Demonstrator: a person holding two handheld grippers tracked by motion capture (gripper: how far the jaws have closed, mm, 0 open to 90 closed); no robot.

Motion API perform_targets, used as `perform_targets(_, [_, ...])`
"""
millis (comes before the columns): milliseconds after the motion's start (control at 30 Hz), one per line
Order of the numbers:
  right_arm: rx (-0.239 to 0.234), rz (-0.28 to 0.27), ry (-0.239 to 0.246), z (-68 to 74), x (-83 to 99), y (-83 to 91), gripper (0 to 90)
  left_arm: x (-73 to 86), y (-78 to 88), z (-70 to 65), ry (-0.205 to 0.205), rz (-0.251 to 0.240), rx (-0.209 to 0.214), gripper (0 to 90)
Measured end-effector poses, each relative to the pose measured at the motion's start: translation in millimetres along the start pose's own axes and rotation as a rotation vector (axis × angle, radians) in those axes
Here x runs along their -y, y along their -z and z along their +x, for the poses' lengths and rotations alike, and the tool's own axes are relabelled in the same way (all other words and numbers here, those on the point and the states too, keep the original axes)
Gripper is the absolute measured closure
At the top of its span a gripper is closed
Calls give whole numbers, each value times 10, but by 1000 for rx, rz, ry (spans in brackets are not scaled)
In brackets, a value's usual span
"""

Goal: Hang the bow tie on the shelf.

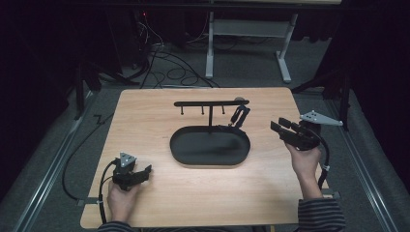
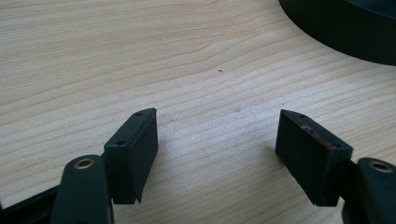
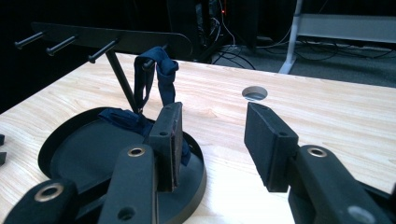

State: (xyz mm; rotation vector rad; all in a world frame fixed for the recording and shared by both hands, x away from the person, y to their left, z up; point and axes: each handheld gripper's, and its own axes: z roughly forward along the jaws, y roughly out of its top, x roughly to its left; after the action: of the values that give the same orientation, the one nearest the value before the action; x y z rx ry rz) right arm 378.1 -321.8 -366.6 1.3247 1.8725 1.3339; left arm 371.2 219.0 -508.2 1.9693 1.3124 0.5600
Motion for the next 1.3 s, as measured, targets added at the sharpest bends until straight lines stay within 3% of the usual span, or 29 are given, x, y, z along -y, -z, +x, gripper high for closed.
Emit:
perform_targets(800, [12,-32,-9,21,264,335,587,1,-1,-2,0,-1,0,304])
perform_targets(1300, [17,-18,-17,45,463,406,589,1,-2,-3,-1,-1,-1,303])
